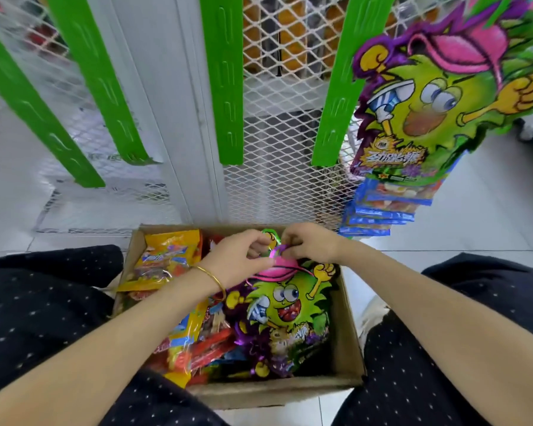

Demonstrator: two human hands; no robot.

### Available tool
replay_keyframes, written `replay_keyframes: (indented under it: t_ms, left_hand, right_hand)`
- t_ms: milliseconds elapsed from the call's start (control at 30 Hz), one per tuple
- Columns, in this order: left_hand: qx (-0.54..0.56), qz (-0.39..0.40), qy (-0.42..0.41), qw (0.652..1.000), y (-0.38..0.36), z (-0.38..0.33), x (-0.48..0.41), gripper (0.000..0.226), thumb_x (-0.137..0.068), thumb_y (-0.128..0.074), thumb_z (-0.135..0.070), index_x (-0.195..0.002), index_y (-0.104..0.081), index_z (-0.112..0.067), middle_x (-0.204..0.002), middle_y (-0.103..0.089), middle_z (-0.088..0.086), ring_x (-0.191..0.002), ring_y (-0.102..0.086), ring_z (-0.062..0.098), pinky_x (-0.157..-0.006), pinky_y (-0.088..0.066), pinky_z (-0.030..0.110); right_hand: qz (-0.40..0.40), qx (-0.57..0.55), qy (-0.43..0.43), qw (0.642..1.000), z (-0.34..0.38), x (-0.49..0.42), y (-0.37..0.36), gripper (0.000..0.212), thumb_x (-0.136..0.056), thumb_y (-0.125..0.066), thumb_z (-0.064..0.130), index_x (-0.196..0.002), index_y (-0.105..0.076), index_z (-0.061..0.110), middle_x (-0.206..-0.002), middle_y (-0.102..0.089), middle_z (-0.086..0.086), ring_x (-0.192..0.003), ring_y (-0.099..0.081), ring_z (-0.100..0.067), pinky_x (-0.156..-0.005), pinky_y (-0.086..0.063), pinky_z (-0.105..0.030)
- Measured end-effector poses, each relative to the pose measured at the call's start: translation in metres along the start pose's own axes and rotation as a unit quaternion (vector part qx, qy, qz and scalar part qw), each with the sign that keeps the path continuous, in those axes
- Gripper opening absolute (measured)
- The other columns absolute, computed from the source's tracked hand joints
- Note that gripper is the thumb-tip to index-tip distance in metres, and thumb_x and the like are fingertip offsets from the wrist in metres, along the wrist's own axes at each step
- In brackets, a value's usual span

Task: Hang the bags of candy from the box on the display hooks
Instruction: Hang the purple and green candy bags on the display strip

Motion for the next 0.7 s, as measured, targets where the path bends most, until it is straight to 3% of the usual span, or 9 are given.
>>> replay_keyframes:
  t_ms: [133, 233, 333, 433, 500, 567, 633, 700]
  left_hand:
    - [0.039, -0.047, -0.002, 0.998, 0.013, -0.018, 0.003, 0.015, -0.082, -0.065, -0.010, -0.097, -0.064, -0.016, -0.081, -0.057, -0.008, -0.072, -0.052, 0.004, -0.062, -0.039, 0.002]
    - [0.073, -0.047, -0.025, 0.996, 0.033, -0.049, 0.005, 0.010, -0.084, -0.062, -0.004, -0.086, -0.065, -0.014, -0.075, -0.057, -0.008, -0.069, -0.052, 0.002, -0.064, -0.041, 0.006]
    - [0.067, -0.047, -0.069, 0.994, 0.056, -0.094, 0.007, 0.022, -0.086, -0.060, -0.005, -0.076, -0.060, -0.025, -0.078, -0.060, -0.007, -0.075, -0.055, 0.007, -0.070, -0.044, 0.011]
    - [0.045, -0.044, -0.110, 0.992, 0.080, -0.150, 0.005, 0.025, -0.086, -0.060, -0.005, -0.074, -0.059, -0.027, -0.084, -0.063, 0.002, -0.080, -0.058, 0.014, -0.078, -0.049, 0.024]
    - [0.014, -0.038, -0.141, 0.989, 0.095, -0.193, -0.002, 0.018, -0.086, -0.060, -0.008, -0.080, -0.062, -0.025, -0.089, -0.065, 0.002, -0.081, -0.059, 0.013, -0.078, -0.049, 0.025]
    - [0.008, -0.054, -0.175, 0.983, 0.110, -0.238, -0.013, 0.013, -0.087, -0.059, -0.011, -0.097, -0.064, -0.019, -0.092, -0.062, -0.004, -0.081, -0.057, 0.005, -0.073, -0.047, 0.013]
    - [0.031, -0.102, -0.207, 0.972, 0.124, -0.281, -0.027, 0.024, -0.088, -0.058, -0.013, -0.112, -0.060, -0.013, -0.100, -0.060, -0.004, -0.088, -0.057, 0.007, -0.078, -0.047, 0.012]
    - [0.041, -0.155, -0.230, 0.960, 0.133, -0.318, -0.041, 0.031, -0.089, -0.057, -0.014, -0.120, -0.055, -0.010, -0.107, -0.059, -0.001, -0.094, -0.055, 0.009, -0.082, -0.044, 0.013]
  right_hand:
    - [-0.017, -0.105, 0.007, 0.994, 0.020, 0.028, 0.024, 0.009, -0.087, -0.063, 0.011, -0.091, -0.059, 0.004, -0.063, -0.051, 0.001, -0.054, -0.044, -0.007, -0.050, -0.033, -0.010]
    - [-0.061, -0.174, 0.018, 0.983, 0.032, 0.055, 0.049, 0.010, -0.088, -0.062, 0.013, -0.091, -0.062, 0.003, -0.067, -0.058, 0.001, -0.057, -0.051, -0.002, -0.057, -0.040, -0.010]
    - [-0.102, -0.221, 0.046, 0.969, 0.044, 0.085, 0.082, 0.011, -0.087, -0.063, 0.013, -0.086, -0.063, 0.002, -0.074, -0.060, -0.002, -0.069, -0.055, -0.009, -0.066, -0.044, -0.021]
    - [-0.170, -0.185, 0.066, 0.966, 0.059, 0.117, 0.125, 0.021, -0.087, -0.062, 0.019, -0.082, -0.061, -0.002, -0.072, -0.049, -0.014, -0.069, -0.047, -0.019, -0.065, -0.041, -0.038]
    - [-0.233, -0.139, 0.079, 0.959, 0.068, 0.138, 0.159, 0.023, -0.089, -0.061, 0.022, -0.088, -0.064, -0.001, -0.079, -0.051, -0.020, -0.071, -0.048, -0.019, -0.069, -0.045, -0.044]
    - [-0.292, -0.106, 0.091, 0.946, 0.074, 0.158, 0.194, 0.022, -0.090, -0.060, 0.021, -0.090, -0.065, 0.000, -0.073, -0.051, -0.016, -0.065, -0.047, -0.011, -0.064, -0.043, -0.037]
    - [-0.336, -0.084, 0.099, 0.933, 0.075, 0.176, 0.225, 0.021, -0.090, -0.060, 0.017, -0.090, -0.064, -0.004, -0.062, -0.046, -0.002, -0.054, -0.041, -0.002, -0.056, -0.035, -0.020]
    - [-0.376, -0.064, 0.092, 0.920, 0.068, 0.188, 0.252, 0.020, -0.089, -0.061, 0.016, -0.090, -0.064, -0.004, -0.065, -0.053, -0.004, -0.057, -0.049, -0.007, -0.059, -0.039, -0.022]
Point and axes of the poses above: each hand's wrist, its own x-axis away from the middle knuckle, its own y-axis out of the back of the hand, z = x × y, the point moved 6 cm from there along -x, towards the middle knuckle
